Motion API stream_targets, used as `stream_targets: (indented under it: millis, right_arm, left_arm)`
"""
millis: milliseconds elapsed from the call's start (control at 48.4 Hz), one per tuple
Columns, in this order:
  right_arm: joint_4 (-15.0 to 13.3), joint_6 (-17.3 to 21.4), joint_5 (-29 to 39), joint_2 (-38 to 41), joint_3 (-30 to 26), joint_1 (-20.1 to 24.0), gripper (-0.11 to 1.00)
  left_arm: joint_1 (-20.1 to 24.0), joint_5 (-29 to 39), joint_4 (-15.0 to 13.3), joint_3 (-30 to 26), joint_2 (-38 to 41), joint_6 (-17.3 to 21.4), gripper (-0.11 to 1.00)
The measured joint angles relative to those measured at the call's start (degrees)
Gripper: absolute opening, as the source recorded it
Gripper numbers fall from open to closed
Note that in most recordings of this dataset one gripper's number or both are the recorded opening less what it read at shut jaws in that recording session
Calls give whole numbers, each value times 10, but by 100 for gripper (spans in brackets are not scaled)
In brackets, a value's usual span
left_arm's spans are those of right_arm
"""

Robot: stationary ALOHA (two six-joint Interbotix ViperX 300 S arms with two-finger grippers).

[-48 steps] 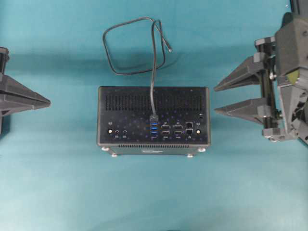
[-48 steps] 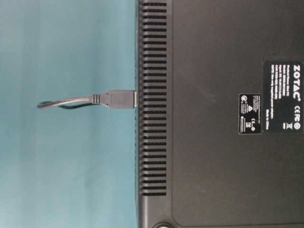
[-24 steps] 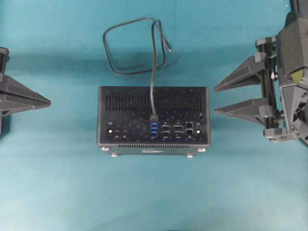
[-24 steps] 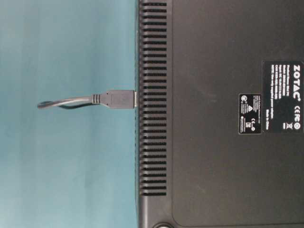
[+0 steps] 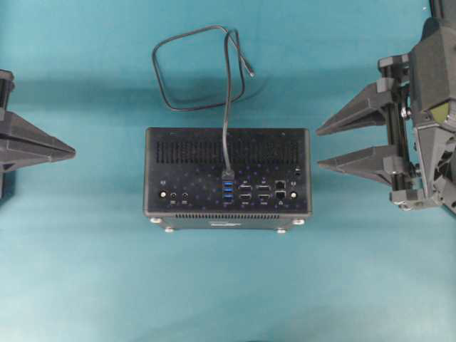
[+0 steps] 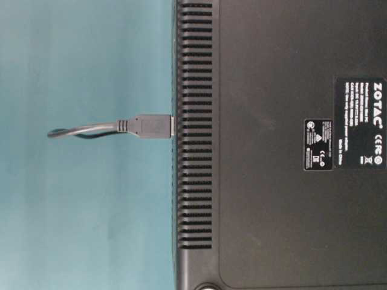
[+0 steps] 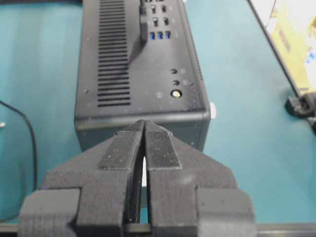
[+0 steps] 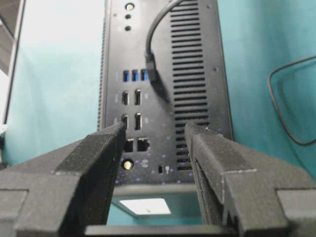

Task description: Insert the USB into the PC box with both arms.

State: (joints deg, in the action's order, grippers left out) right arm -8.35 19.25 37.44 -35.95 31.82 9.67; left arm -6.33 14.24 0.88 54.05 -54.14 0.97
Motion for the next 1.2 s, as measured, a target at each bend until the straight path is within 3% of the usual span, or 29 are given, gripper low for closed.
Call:
stream_targets:
  millis: [1199]
  right_arm:
    - [0,1,1,1,1,1,57]
  left_arm:
    - [0,0,0,0,-3,-16,0]
